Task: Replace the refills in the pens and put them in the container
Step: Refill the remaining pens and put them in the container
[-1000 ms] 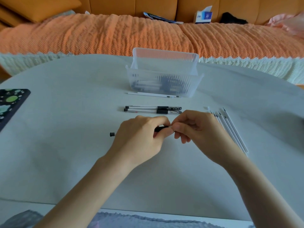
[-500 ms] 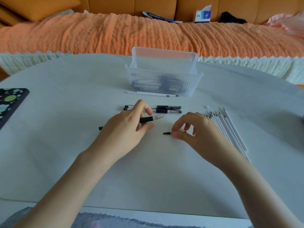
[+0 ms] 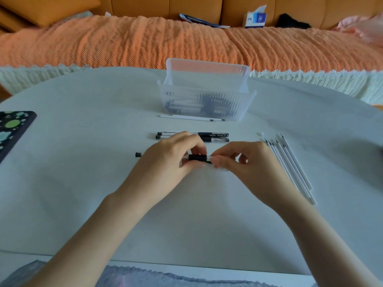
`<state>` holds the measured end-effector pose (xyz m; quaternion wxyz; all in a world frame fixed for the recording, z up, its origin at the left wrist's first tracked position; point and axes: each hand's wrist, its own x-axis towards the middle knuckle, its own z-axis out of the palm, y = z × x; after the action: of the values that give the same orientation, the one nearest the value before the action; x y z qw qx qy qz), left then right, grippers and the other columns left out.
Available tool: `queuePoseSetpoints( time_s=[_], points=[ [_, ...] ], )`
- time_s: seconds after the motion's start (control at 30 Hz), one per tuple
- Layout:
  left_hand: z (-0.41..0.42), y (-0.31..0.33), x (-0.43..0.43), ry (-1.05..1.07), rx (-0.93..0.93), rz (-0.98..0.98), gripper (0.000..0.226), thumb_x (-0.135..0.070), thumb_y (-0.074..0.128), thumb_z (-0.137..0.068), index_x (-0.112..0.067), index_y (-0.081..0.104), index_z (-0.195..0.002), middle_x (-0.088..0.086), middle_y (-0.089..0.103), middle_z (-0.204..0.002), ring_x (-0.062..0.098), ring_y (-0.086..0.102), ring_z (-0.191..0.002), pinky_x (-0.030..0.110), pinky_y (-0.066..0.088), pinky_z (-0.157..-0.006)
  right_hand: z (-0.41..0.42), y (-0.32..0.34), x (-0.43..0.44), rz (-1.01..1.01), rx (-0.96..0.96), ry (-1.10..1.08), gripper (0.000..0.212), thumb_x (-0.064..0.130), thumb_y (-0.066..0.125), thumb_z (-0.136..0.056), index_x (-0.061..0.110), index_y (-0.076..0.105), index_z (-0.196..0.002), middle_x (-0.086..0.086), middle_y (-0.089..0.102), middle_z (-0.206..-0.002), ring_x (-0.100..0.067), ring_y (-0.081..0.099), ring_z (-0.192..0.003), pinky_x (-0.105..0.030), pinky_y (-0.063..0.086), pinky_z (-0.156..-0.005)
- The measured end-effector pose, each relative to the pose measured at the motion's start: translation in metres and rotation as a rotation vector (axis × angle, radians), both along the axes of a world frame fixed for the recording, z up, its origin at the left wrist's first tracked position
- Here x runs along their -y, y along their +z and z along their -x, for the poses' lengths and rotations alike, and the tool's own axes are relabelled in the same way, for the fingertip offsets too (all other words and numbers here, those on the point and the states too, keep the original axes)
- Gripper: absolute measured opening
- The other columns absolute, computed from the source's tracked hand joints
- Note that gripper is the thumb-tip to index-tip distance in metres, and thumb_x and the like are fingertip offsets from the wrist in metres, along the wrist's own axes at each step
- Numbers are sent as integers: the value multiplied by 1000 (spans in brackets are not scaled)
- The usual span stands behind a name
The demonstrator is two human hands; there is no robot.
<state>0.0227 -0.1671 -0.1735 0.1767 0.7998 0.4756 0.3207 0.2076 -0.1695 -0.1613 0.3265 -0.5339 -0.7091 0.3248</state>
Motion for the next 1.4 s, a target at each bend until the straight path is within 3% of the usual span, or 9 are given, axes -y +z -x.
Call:
queuePoseSetpoints(
  time_s=[0.2, 0.33, 0.47, 0.57, 0.7, 0.83, 1.0, 1.23, 1.4],
  points=[
    [2, -2, -2, 2, 31, 28, 17, -44, 59, -78, -32, 68, -86, -17, 64, -80, 5, 57, -74, 34, 50, -65, -1, 2, 0, -1, -6, -22, 4, 19, 72, -77, 22, 73, -74, 9, 64, -64, 0, 48, -59, -9, 34, -57],
    [2, -2, 0, -7, -23, 27, 26, -47, 69, -76, -36, 58, -98, -19, 55, -88, 7, 53, -69, 28, 47, -65, -1, 2, 0, -18, 14, -29, 9, 17, 73, -77, 24, 71, -72, 12, 62, -66, 0, 48, -61, -7, 34, -58],
    [1, -1, 1, 38, -34, -8, 27, -33, 72, -78, -35, 48, -90, -18, 52, -89, 9, 52, -71, 30, 47, -63, -1, 2, 0, -16, 17, -34, 11, 17, 73, -76, 26, 69, -71, 12, 65, -71, 0, 50, -64, -7, 35, -59],
    [1, -1, 1, 42, -19, 18, 14, -39, 62, -83, -34, 53, -92, -21, 55, -83, 8, 53, -74, 28, 46, -66, -2, 3, -1, -13, 12, -41, 12, 16, 74, -76, 26, 69, -71, 13, 64, -69, 1, 51, -63, -7, 35, -58],
    [1, -1, 2, 11, -18, 44, 28, -52, 59, -77, -39, 49, -101, -23, 54, -86, 7, 53, -74, 18, 43, -65, -3, 3, -1, -18, 17, -48, 11, 16, 74, -75, 26, 70, -73, 13, 64, -68, 1, 52, -64, -7, 35, -58],
    [3, -2, 0, 15, -46, 24, 24, -39, 70, -77, -36, 51, -91, -21, 54, -86, 11, 50, -69, 31, 47, -64, -2, 2, -1, -17, 15, -35, 13, 14, 74, -75, 26, 69, -72, 12, 66, -72, 0, 52, -66, -7, 35, -59],
    [3, -3, -1, 30, -37, 51, 22, -50, 50, -84, -33, 64, -88, -22, 59, -74, 2, 53, -70, 30, 48, -68, -2, 4, -1, -17, 9, -32, 14, 12, 73, -75, 25, 68, -74, 11, 66, -73, 0, 52, -65, -9, 35, -58],
    [3, 0, 2, 40, -69, 43, 27, -38, 69, -77, -37, 47, -92, -25, 55, -84, 12, 50, -68, 28, 46, -63, -3, 4, -1, -23, 20, -33, 14, 10, 74, -75, 24, 68, -75, 14, 64, -72, 3, 52, -65, -7, 36, -61],
    [5, -1, -1, 50, -32, 42, 24, -51, 50, -84, -30, 60, -81, -18, 60, -74, 5, 53, -70, 27, 44, -63, -4, 3, -2, -34, 11, -48, 13, 12, 74, -75, 24, 68, -75, 11, 65, -71, 1, 51, -63, -10, 36, -57]
  ],
)
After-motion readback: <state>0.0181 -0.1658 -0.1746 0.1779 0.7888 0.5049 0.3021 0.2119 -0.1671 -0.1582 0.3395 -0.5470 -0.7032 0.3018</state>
